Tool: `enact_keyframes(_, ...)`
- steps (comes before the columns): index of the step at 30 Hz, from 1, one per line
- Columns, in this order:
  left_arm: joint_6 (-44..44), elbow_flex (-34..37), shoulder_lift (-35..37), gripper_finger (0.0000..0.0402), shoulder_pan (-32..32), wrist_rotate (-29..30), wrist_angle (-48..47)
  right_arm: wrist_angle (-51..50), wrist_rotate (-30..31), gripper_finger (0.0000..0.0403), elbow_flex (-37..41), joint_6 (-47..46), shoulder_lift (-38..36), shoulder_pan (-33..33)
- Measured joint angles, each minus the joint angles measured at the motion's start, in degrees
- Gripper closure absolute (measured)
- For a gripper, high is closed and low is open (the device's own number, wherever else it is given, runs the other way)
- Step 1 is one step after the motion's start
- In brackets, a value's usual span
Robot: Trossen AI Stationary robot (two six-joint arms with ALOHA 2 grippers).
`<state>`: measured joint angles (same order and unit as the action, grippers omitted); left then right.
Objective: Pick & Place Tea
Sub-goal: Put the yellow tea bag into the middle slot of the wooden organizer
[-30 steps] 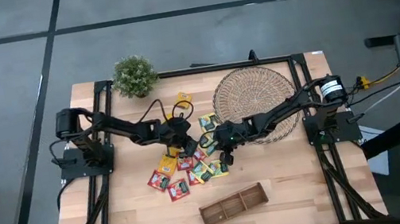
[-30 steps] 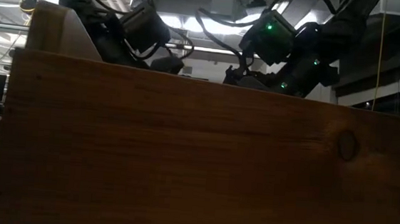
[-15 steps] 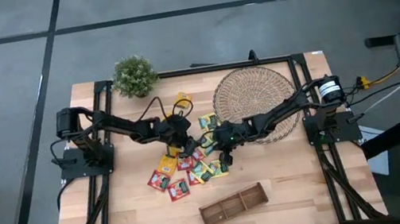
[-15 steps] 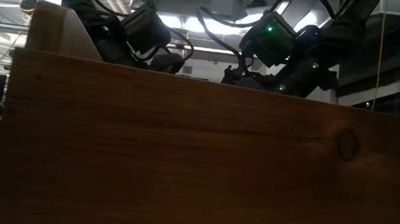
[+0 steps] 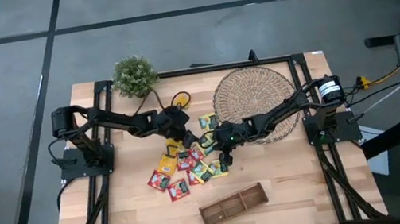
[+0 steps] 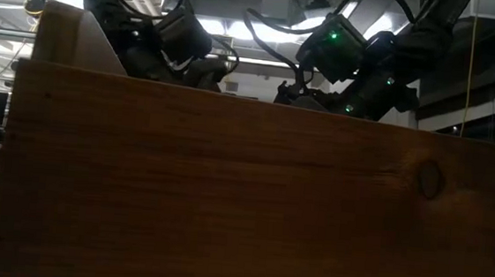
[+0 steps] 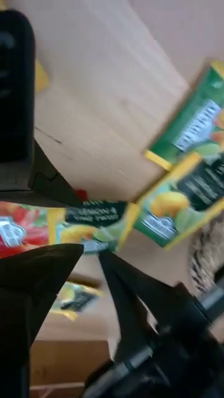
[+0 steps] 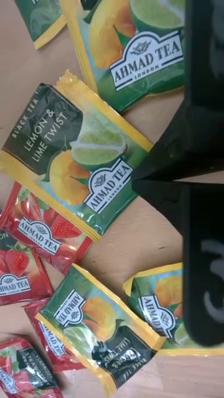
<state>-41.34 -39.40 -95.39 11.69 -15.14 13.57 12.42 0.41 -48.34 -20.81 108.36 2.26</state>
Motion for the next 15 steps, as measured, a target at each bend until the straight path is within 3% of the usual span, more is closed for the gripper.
enact_keyframes(15,-0.7,-0.07,-4.68,0.0302,-1.52,-0.02,0.08,1.68,0.04,0.0395,0.09,0.06,0.09,0.0)
